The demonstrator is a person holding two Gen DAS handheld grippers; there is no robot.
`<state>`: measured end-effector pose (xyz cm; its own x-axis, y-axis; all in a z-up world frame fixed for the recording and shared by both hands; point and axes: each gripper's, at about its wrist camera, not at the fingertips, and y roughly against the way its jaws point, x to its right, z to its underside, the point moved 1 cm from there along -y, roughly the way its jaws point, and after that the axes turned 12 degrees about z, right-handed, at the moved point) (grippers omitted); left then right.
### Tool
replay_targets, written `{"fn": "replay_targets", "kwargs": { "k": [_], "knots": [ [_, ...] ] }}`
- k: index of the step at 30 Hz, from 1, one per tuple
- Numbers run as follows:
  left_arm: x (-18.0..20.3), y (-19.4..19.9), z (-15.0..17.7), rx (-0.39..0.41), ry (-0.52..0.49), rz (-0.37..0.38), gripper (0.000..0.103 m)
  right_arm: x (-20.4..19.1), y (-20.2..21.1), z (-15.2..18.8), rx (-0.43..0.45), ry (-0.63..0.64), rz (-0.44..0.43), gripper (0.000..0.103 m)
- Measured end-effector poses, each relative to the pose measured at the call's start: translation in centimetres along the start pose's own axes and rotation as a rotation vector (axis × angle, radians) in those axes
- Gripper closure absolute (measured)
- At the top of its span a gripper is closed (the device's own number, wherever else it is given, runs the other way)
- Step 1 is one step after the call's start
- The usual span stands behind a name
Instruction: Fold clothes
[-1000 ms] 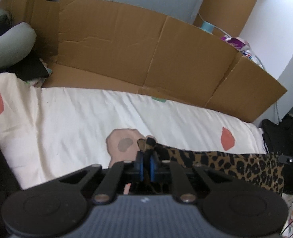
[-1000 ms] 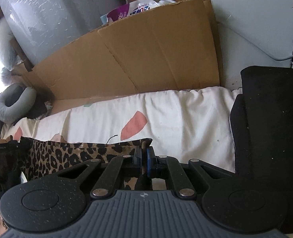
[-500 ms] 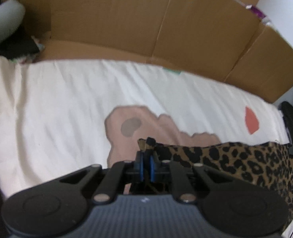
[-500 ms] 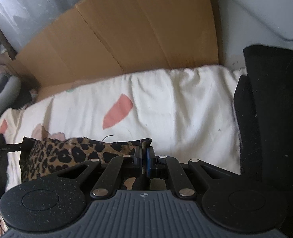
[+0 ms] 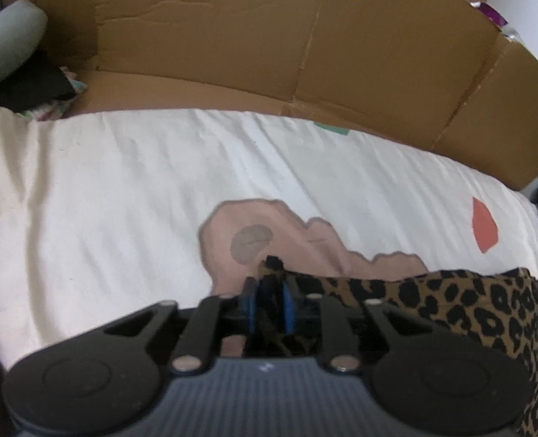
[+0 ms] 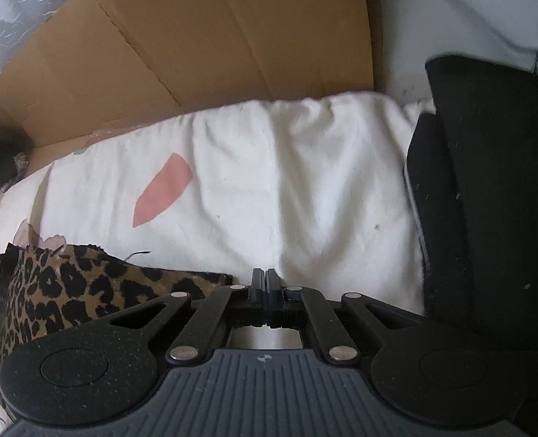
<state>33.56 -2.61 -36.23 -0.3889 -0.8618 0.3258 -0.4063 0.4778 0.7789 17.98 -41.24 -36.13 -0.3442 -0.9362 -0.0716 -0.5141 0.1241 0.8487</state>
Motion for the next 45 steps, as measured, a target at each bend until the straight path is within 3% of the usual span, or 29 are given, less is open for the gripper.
{"fn": "replay_targets", "kwargs": {
  "k": [1, 4, 9, 16, 21, 25, 30, 40, 45],
  "knots": [
    [0.0, 0.3, -0.1, 0.010, -0.001, -0.015, 0.070, -0.1, 0.6, 0.0, 0.016, 0.011, -0.005, 0.103],
    [0.2, 1.7, -0.3, 0.053, 0.002, -0.017, 0.069, 0.1, 2.0, -0.4, 0.047, 0.008, -0.034, 0.102],
    [2.5, 3.2, -0.4, 0.080, -0.012, 0.057, 0.068, -0.5, 4.2, -1.1, 0.085, 0.013, -0.112, 0.102],
    [7.3, 3.4, 0.4, 0.077, -0.058, 0.186, 0.068, -5.2, 5.6, -0.5, 0.101, 0.115, -0.189, 0.100],
    [10.3, 2.9, 1.5, 0.059, -0.127, 0.222, 0.068, -8.6, 6.2, -0.1, 0.124, 0.201, -0.229, 0.083],
    [11.7, 2.1, 2.2, 0.038, -0.159, 0.240, 0.067, -10.2, 6.2, 0.2, 0.133, 0.248, -0.239, 0.083],
    [12.4, 0.9, 2.8, 0.025, -0.175, 0.245, 0.067, -11.4, 5.3, 0.7, 0.133, 0.305, -0.222, 0.083],
    [11.7, -1.7, 3.0, 0.014, -0.159, 0.201, 0.046, -12.9, 2.5, 1.2, 0.120, 0.380, -0.153, 0.080],
    [11.4, -2.7, 3.1, 0.015, -0.147, 0.178, 0.043, -13.2, 1.4, 1.3, 0.115, 0.399, -0.150, 0.081]
  ]
}}
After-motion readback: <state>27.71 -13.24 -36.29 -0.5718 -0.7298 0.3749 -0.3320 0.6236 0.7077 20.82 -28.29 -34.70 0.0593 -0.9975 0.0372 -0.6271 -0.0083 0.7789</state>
